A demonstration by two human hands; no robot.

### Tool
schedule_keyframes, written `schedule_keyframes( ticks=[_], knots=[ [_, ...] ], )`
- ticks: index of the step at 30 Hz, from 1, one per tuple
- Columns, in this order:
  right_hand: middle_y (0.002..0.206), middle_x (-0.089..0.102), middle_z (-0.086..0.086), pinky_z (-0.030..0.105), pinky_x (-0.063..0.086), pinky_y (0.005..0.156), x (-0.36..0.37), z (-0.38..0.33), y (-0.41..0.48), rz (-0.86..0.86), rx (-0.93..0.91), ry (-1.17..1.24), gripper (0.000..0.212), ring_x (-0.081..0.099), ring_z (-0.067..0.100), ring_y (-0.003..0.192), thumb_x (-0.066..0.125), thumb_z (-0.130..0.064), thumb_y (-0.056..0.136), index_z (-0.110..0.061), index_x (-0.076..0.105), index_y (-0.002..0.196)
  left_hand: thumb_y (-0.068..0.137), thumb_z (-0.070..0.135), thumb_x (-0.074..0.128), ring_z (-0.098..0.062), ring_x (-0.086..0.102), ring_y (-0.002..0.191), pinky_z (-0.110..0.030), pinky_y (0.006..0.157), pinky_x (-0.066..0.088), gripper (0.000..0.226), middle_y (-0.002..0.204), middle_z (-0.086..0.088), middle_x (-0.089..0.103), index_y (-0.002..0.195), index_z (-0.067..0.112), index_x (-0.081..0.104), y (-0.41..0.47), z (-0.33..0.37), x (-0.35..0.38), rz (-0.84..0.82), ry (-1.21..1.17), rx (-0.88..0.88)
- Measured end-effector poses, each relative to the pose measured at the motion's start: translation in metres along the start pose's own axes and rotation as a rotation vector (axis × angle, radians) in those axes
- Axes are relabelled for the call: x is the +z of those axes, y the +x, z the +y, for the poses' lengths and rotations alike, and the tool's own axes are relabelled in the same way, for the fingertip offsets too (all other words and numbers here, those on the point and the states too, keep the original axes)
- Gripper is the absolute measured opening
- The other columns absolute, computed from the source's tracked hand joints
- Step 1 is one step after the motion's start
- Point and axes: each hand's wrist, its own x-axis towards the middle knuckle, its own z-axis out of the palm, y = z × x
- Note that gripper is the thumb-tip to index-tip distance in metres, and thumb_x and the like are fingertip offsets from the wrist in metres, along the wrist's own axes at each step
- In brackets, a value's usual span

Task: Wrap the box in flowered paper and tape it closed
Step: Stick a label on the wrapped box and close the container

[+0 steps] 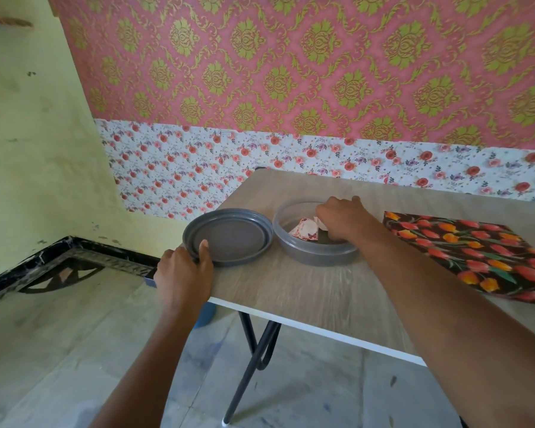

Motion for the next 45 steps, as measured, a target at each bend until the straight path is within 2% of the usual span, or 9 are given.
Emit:
schedule_keyframes(
  ticks=[5,10,15,19,22,26,30,36,45],
  knots=[
    [0.101,0.050,0.007,0.045,0.043,0.093,-0.011,0.007,-0.009,0.114,0.084,0.249,0.020,0.057,0.033,0.099,0.060,-0.003,0.089,-0.020,0.050,0.095,0.099,0.048,0.048,-0.029,0.051,0.069,-0.036,0.064,0.041,0.053,0.074,-0.013,0.057,0.076,0.003,0.061,0.000,-0.001,0.000,-0.001,-0.031,0.006],
    [0.086,0.066,0.006,0.036,0.057,0.077,-0.001,0.007,-0.033,0.313,0.127,0.624,0.015,0.066,0.025,0.086,0.066,-0.001,0.086,-0.015,0.071,0.087,0.099,0.037,0.053,-0.033,0.058,0.072,-0.035,0.066,0.039,0.045,0.070,-0.012,0.058,0.073,0.000,0.060,0.002,-0.002,-0.004,-0.072,-0.086,-0.024],
    [0.073,0.069,-0.007,0.006,0.044,0.066,0.008,-0.008,-0.075,0.546,0.169,0.952,0.014,0.065,0.001,0.070,0.082,-0.003,0.079,-0.013,0.076,0.087,0.099,0.024,0.055,-0.027,0.054,0.070,-0.034,0.069,0.035,0.033,0.072,-0.010,0.055,0.077,0.000,0.058,-0.016,0.017,-0.020,-0.002,-0.199,-0.006],
    [0.067,0.068,-0.015,0.017,0.054,0.065,0.012,-0.010,-0.106,0.684,0.207,1.149,0.021,0.067,-0.001,0.064,0.089,-0.005,0.072,-0.019,0.075,0.079,0.094,0.007,0.057,-0.010,0.047,0.072,-0.022,0.068,0.030,0.007,0.093,-0.006,0.054,0.091,0.008,0.064,-0.058,0.064,-0.025,0.035,-0.402,0.226],
    [0.070,0.071,-0.009,0.012,0.051,0.060,0.018,-0.001,-0.133,0.649,0.255,1.316,0.021,0.069,-0.002,0.062,0.087,0.000,0.074,-0.015,0.075,0.082,0.088,0.000,0.066,-0.006,0.056,0.075,-0.009,0.070,0.044,0.025,0.104,0.000,0.056,0.110,0.010,0.071,-0.089,0.099,-0.011,-0.068,-0.492,0.545],
    [0.072,0.075,0.007,0.015,0.052,0.057,0.039,0.013,-0.168,0.620,0.319,1.512,0.014,0.071,0.009,0.058,0.082,0.004,0.079,-0.002,0.077,0.091,0.082,0.009,0.075,-0.013,0.061,0.103,-0.027,0.086,0.055,0.043,0.124,0.003,0.059,0.124,0.015,0.066,-0.121,0.134,0.022,-0.307,-0.550,0.762],
    [0.076,0.077,0.009,0.016,0.052,0.060,0.060,0.023,-0.191,0.632,0.349,1.615,0.011,0.071,0.009,0.063,0.078,0.003,0.084,-0.003,0.079,0.093,0.078,0.004,0.075,-0.018,0.061,0.115,-0.027,0.100,0.049,0.045,0.125,-0.002,0.064,0.122,0.012,0.068,-0.144,0.153,0.038,-0.367,-0.540,0.851],
    [0.088,0.079,0.009,0.022,0.055,0.077,0.082,0.036,-0.203,0.622,0.357,1.792,0.014,0.073,0.018,0.085,0.078,0.004,0.083,-0.005,0.081,0.093,0.083,0.009,0.078,-0.004,0.066,0.092,-0.006,0.087,0.045,0.031,0.106,0.001,0.075,0.113,0.013,0.075,-0.154,0.158,0.054,-0.394,-0.581,0.846],
    [0.087,0.080,0.001,0.023,0.056,0.077,0.079,0.035,-0.204,0.479,0.311,1.774,0.031,0.075,0.013,0.084,0.082,0.007,0.077,-0.019,0.078,0.094,0.084,0.007,0.075,-0.004,0.066,0.080,-0.022,0.075,0.053,0.027,0.091,0.010,0.075,0.107,0.020,0.079,-0.152,0.158,0.047,-0.451,-0.584,0.813]
  ],
)
